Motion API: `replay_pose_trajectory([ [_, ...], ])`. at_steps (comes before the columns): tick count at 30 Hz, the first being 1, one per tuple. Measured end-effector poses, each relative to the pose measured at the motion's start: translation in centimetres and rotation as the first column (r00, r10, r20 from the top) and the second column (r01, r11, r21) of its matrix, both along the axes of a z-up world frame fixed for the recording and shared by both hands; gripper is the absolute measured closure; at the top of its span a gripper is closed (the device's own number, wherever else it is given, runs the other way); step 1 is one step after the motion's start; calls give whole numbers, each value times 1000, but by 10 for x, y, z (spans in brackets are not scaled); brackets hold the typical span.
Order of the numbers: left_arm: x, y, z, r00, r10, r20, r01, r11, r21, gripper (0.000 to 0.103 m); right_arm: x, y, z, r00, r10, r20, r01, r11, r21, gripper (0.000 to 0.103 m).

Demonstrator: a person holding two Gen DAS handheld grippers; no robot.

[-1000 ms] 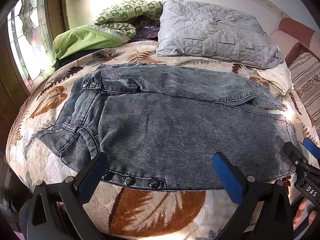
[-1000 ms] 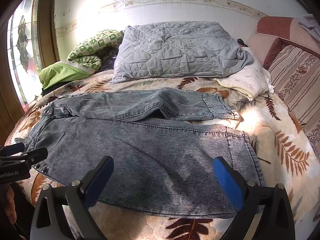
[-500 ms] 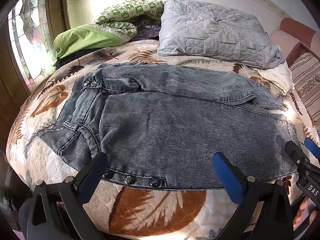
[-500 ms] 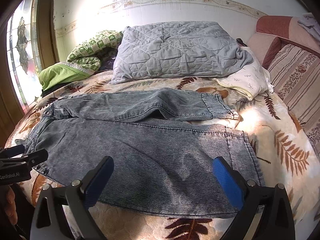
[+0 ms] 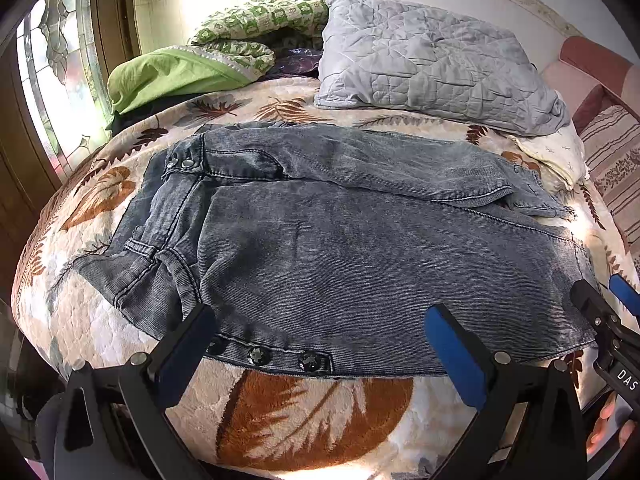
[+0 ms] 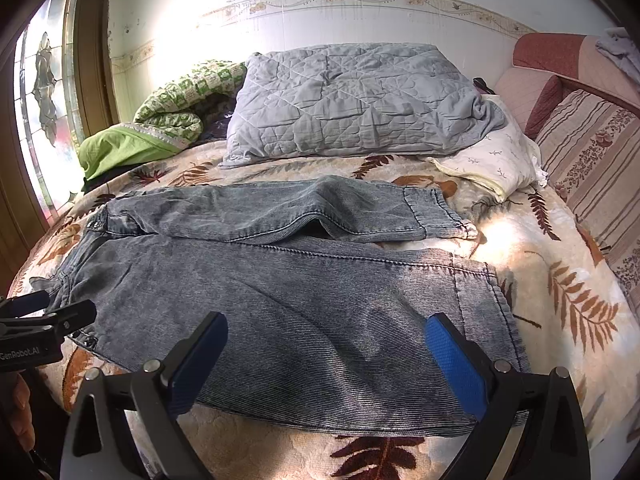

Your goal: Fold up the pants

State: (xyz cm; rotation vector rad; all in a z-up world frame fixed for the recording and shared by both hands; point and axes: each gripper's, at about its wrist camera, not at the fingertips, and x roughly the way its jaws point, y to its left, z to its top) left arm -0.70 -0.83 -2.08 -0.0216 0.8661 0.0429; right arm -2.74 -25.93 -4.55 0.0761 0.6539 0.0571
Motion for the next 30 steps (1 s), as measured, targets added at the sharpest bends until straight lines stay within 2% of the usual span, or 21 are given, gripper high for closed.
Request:
replay_pose_trajectory([
  [26, -2, 3, -2, 1000, 7, -5, -7, 1000, -6, 0, 0, 0, 0, 1000, 2, 4, -2, 1000, 0, 2],
  [30, -1, 26, -4, 998, 42, -37, -44, 997, -64, 0, -1, -6, -3, 1000, 11, -20, -11, 999, 39, 2],
])
